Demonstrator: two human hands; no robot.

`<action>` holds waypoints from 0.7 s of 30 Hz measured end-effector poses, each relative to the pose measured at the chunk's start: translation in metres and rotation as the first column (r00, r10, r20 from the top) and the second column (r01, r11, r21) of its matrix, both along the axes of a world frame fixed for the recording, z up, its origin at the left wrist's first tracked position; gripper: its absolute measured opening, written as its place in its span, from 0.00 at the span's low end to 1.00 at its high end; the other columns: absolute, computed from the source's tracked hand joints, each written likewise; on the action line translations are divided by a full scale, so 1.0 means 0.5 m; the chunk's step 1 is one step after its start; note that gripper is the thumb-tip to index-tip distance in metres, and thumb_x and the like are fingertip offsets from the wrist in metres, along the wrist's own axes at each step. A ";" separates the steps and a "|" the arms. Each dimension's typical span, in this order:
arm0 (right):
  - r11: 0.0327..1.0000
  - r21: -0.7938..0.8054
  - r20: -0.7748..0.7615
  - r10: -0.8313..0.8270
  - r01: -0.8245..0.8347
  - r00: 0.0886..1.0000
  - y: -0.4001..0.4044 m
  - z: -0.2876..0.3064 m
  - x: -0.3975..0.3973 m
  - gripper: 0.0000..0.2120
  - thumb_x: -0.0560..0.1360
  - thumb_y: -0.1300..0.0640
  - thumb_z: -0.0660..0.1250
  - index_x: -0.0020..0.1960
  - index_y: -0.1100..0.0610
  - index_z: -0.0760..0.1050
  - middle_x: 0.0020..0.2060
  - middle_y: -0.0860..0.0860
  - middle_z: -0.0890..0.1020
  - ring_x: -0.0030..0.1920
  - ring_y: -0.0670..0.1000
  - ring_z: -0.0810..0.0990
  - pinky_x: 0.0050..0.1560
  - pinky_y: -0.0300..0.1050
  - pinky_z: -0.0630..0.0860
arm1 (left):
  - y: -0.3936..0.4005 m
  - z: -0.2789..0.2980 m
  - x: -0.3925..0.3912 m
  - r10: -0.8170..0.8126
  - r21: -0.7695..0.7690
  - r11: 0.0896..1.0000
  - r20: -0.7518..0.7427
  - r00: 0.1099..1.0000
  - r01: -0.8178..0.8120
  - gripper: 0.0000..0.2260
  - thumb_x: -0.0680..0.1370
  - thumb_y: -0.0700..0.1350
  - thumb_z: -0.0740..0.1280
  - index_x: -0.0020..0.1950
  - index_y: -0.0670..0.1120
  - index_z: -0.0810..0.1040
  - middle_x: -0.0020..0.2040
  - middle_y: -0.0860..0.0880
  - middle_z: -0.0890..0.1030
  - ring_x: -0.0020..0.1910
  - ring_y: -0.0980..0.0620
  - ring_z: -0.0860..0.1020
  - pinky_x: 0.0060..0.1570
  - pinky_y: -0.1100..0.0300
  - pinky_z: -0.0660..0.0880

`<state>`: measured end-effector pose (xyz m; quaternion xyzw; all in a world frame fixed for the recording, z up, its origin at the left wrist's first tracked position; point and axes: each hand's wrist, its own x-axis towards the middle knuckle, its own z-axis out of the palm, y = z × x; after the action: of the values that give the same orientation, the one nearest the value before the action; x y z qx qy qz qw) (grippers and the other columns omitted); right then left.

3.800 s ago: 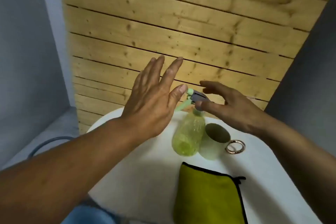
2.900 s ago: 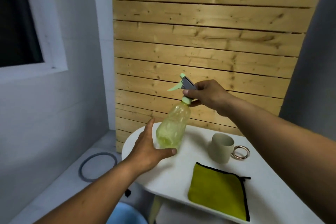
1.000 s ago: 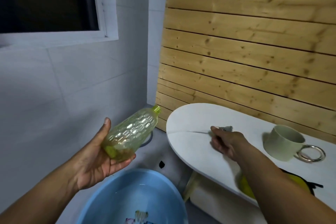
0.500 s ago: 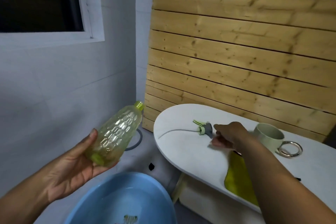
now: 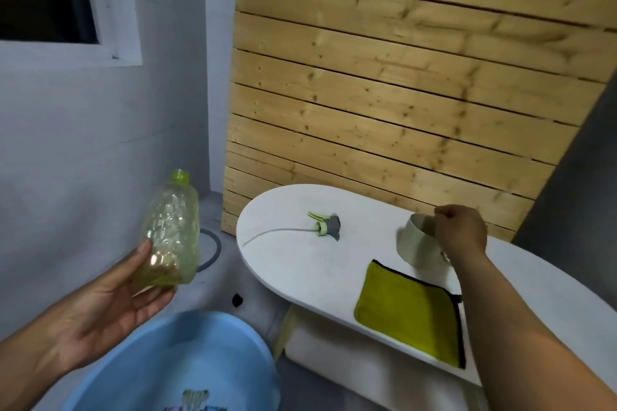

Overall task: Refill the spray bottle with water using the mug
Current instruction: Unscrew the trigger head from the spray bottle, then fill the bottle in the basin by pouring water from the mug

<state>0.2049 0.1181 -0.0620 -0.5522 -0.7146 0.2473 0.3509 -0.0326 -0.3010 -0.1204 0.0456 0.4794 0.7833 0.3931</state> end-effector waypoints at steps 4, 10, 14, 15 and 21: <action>1.000 0.005 0.055 -0.010 0.009 0.998 0.007 -0.022 0.018 0.13 0.78 0.59 0.62 0.56 0.54 0.83 0.54 0.57 0.83 0.53 0.61 0.79 0.53 0.55 0.79 | 0.063 0.029 0.030 -0.065 0.002 0.998 -0.041 0.997 0.065 0.51 0.47 0.56 0.88 0.68 0.47 0.78 0.62 0.44 0.84 0.57 0.48 0.85 0.55 0.54 0.82; 0.997 0.070 0.166 -0.032 0.021 0.986 0.015 -0.034 0.018 0.13 0.78 0.54 0.62 0.58 0.51 0.82 0.56 0.59 0.82 0.61 0.63 0.70 0.58 0.55 0.72 | 0.206 0.052 0.093 -0.117 -0.013 0.993 -0.016 0.993 0.116 0.28 0.68 0.51 0.74 0.66 0.42 0.79 0.62 0.41 0.84 0.62 0.45 0.81 0.61 0.54 0.75; 0.995 0.090 0.182 -0.063 0.048 0.981 0.030 -0.037 0.038 0.14 0.79 0.51 0.63 0.60 0.52 0.81 0.58 0.60 0.80 0.63 0.63 0.68 0.59 0.54 0.68 | 0.309 0.068 0.118 -0.181 -0.026 0.983 -0.033 0.983 0.180 0.30 0.66 0.52 0.77 0.65 0.42 0.78 0.60 0.42 0.84 0.61 0.46 0.82 0.66 0.53 0.75; 0.994 0.090 0.205 -0.077 0.060 0.976 0.035 -0.039 0.046 0.15 0.79 0.50 0.62 0.61 0.52 0.80 0.59 0.59 0.79 0.63 0.62 0.69 0.59 0.54 0.68 | 0.334 0.074 0.125 -0.208 -0.024 0.978 -0.040 0.977 0.207 0.30 0.66 0.53 0.77 0.65 0.42 0.78 0.59 0.43 0.85 0.61 0.47 0.82 0.68 0.53 0.75; 0.991 -0.119 0.326 -0.013 0.055 0.945 0.076 -0.056 0.078 0.21 0.77 0.36 0.55 0.53 0.48 0.80 0.57 0.56 0.80 0.59 0.61 0.73 0.56 0.51 0.68 | 0.459 0.109 0.189 -0.334 -0.002 0.942 -0.075 0.940 0.335 0.30 0.65 0.52 0.77 0.64 0.43 0.78 0.60 0.43 0.84 0.61 0.47 0.81 0.66 0.54 0.75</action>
<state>0.2437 0.1560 -0.0898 -0.6188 -0.7358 0.1918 0.1972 0.0617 -0.0715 -0.0658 0.1575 0.4748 0.7056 0.5018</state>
